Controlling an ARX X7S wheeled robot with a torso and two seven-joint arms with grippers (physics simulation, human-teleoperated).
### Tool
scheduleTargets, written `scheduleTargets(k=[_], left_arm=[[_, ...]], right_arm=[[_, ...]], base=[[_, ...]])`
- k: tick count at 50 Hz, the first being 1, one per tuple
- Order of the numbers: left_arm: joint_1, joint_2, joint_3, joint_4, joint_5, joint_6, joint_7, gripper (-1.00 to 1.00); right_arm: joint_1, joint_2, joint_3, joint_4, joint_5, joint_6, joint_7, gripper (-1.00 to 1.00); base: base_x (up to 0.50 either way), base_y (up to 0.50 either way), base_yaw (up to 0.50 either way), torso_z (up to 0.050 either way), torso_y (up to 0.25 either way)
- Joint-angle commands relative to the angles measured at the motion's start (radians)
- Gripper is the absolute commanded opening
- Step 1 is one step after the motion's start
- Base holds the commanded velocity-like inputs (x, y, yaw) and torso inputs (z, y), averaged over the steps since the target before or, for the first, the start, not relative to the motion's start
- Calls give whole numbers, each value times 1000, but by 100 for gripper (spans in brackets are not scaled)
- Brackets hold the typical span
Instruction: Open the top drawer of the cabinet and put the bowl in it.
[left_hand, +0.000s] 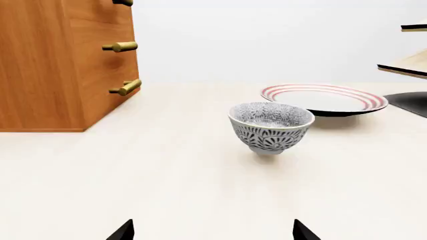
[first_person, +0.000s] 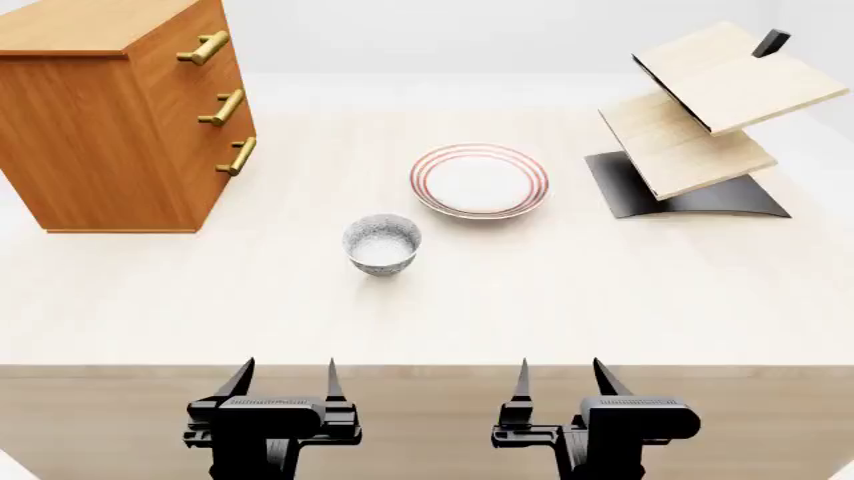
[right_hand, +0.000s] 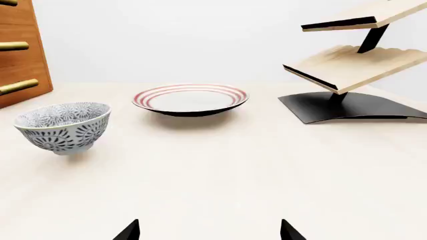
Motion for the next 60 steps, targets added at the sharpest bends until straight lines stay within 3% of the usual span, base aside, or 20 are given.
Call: scheduleTargets(k=[1,7,50,60], left_arm=[[0,-16,18,0,-19,0,-15,100],[-1,-38,31,2,-73,-1,-16,100],[1,-96,89,20,-143,22,-85,100],[-1,-104,93,21,-161,19,-103,100]], right_arm=[[0,15,-22,0,6,-3,26,100],[1,35,-48,-5,19,3,58,100],[13,93,-105,9,94,-8,135,100],[14,105,-118,7,83,-6,165,100]], base=[[0,0,0,0,0],[0,0,0,4,0],[0,0,0,50,0],[0,275,0,0,0]])
